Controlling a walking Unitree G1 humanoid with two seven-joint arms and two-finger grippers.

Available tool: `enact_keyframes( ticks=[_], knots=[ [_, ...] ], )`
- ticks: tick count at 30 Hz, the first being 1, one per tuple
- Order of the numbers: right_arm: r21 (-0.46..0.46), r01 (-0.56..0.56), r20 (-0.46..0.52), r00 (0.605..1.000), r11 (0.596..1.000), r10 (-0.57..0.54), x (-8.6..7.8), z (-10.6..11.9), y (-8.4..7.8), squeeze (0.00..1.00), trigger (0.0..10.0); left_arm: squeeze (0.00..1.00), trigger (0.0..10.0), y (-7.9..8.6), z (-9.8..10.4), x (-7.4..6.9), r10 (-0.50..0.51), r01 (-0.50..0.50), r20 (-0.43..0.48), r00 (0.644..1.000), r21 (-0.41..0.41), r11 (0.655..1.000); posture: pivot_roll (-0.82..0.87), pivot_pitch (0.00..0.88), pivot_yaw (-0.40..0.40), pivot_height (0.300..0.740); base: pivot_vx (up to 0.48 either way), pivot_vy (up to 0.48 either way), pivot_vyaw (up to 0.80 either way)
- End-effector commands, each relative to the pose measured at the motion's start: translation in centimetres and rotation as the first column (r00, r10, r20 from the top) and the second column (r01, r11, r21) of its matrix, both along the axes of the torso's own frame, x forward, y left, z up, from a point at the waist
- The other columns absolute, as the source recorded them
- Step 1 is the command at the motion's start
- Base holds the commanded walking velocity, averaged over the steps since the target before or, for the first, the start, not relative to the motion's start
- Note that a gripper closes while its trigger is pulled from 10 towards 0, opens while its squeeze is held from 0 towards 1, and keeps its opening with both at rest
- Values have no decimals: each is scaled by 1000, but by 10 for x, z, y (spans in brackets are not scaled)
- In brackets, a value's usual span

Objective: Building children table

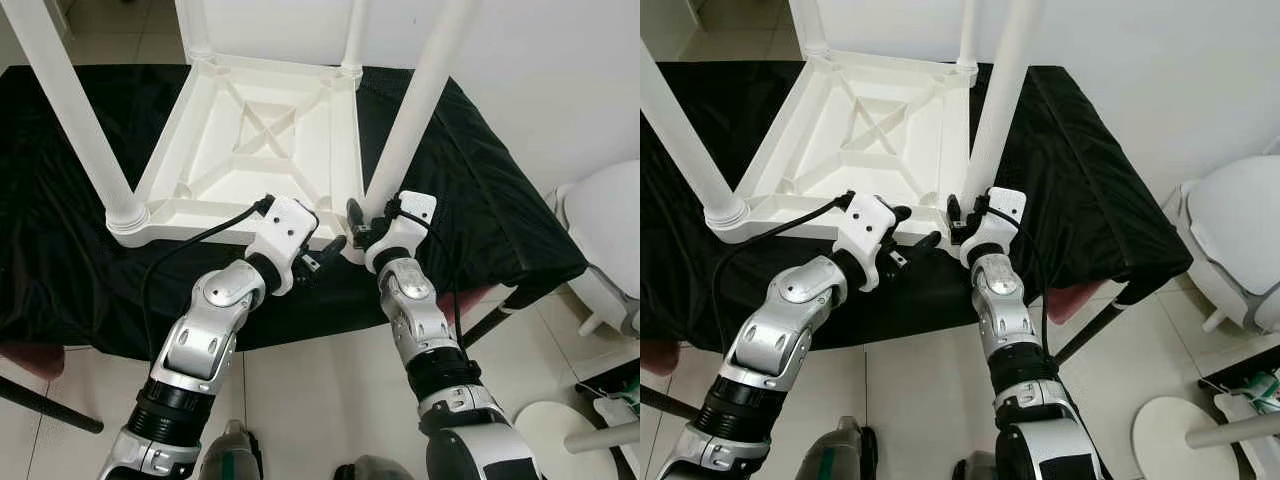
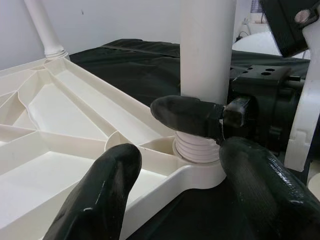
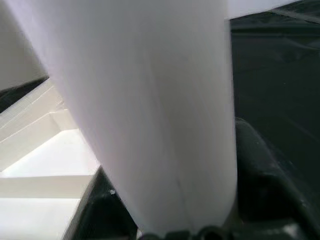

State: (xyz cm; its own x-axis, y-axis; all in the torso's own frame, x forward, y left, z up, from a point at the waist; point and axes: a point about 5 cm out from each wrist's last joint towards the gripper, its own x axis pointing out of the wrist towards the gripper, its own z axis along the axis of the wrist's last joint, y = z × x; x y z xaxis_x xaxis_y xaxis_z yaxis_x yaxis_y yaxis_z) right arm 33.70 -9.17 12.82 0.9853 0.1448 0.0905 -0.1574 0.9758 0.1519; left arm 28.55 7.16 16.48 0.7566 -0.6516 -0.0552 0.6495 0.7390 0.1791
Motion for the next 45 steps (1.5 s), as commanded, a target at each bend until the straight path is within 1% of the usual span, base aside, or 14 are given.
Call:
enact_keyframes(
  ticks=[1, 8, 12, 15, 17, 18, 19, 20, 24, 27, 29, 30, 31, 45],
  knots=[
    [58, 11, -14, 1000, 998, -10, -3, -3, -5, 1000, 10000, 0, 10000, 1, 1, 3, 48, -47, 12, 999, -5, 999, -1, 0, -59, 740, 0, 0, 0],
    [13, -203, -13, 979, 979, 204, 2, -1, -12, 1000, 10000, 0, 10000, 2, 1, 4, 51, -51, 12, 999, -7, 999, -3, 0, -60, 740, 0, 0, 0],
    [7, -255, 5, 967, 967, 255, 5, 3, -20, 1000, 10000, 0, 10000, 1, 2, 5, 51, -51, 15, 999, -8, 999, -4, 0, -61, 740, 0, 0, 0],
    [-34, -294, 17, 955, 955, 295, 8, 6, -23, 1000, 10000, 0, 10000, 1, 2, 5, 50, -50, 18, 999, -8, 999, -4, 0, -60, 740, 0, 0, 0],
    [-122, -381, 10, 923, 916, 385, 14, 11, -29, 1000, 10000, 0, 10000, 0, 4, 7, 48, -48, 22, 999, -8, 999, -4, 0, -55, 740, 0, 0, 0],
    [-166, -405, 4, 911, 899, 411, 18, 15, -32, 235, 10000, 0, 10000, 1, 5, 8, 46, -46, 26, 999, -5, 999, -3, 0, -52, 740, 0, 0, 0],
    [-166, -405, 4, 911, 899, 411, 18, 15, -32, 235, 10000, 0, 10000, 1, 5, 8, 46, -46, 26, 999, -5, 999, -3, 0, -52, 740, 0, 0, 0],
    [-177, -425, -2, 902, 888, 431, 21, 18, -35, 0, 10000, 0, 10000, 1, 5, 8, 46, -46, 28, 999, -3, 999, -3, 0, -52, 740, 0, 0, 0],
    [-210, -475, -19, 876, 854, 482, 25, 22, -38, 0, 10000, 0, 10000, 2, 7, 11, 52, -52, 33, 998, -5, 999, -2, 0, -48, 740, 0, 0, 0],
    [-250, -556, -71, 827, 792, 558, 30, 22, -37, 0, 10000, 0, 10000, 3, 9, 11, 59, -58, 39, 998, -7, 998, 14, 0, -55, 740, 0, 0, 0],
    [-250, -556, -71, 827, 792, 558, 30, 22, -37, 0, 10000, 0, 10000, 3, 9, 11, 59, -58, 39, 998, -7, 998, 14, 0, -55, 740, 0, 0, 0],
    [-258, -569, -91, 819, 781, 567, 31, 21, -37, 0, 2431, 0, 10000, 3, 9, 11, 59, -59, 40, 997, -6, 998, 18, 0, -58, 740, 0, 0, 0],
    [-252, -585, -105, 809, 771, 579, 32, 20, -37, 0, 0, 0, 10000, 4, 8, 10, 59, -59, 37, 998, -2, 998, 23, 0, -61, 740, 0, 0, 0],
    [-248, -631, -196, 775, 735, 600, 27, 1, -46, 0, 0, 0, 10000, 7, 1, 0, 15, -15, 12, 1000, 33, 999, 32, 0, -60, 740, 0, 0, 0]
  ],
)
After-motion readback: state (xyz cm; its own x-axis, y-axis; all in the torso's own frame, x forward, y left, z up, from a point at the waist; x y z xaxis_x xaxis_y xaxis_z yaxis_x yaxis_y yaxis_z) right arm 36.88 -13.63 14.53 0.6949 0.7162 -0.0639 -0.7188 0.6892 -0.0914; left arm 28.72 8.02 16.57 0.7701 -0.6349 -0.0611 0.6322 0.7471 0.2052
